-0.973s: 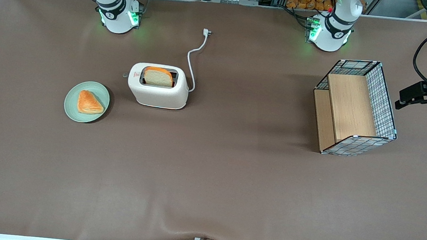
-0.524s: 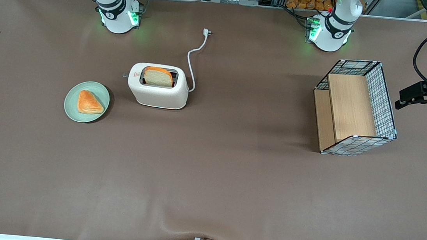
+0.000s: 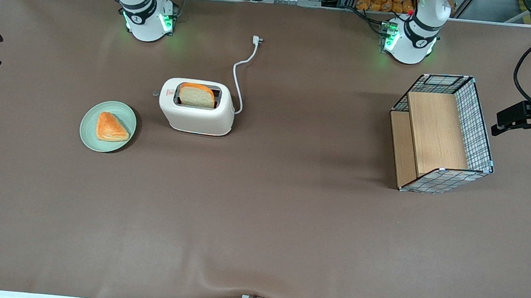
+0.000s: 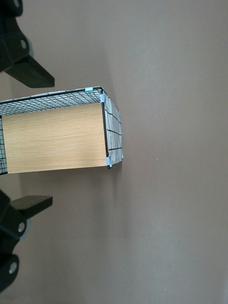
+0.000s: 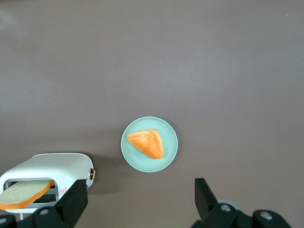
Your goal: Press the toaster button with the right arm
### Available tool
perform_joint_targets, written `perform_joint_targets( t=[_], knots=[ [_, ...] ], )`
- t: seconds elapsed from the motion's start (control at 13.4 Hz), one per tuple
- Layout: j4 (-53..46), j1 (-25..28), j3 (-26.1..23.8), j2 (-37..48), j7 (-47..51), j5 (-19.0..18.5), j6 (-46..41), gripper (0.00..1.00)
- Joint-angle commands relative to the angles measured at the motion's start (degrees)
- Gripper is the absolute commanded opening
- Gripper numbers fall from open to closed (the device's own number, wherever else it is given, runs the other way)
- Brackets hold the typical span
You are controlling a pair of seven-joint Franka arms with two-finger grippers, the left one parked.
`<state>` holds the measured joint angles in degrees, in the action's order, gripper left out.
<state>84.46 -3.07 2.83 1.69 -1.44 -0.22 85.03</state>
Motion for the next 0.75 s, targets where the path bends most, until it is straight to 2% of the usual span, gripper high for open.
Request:
perform_joint_targets(
  t=[0.0,0.67],
  knots=[
    [-0.35,0.17,-0.46,0.33,0.82,-0.92,-0.13,1.00],
    [-0.35,0.08,-0.46,-0.11,0.38,-1.09,0.05,1.00]
  ],
)
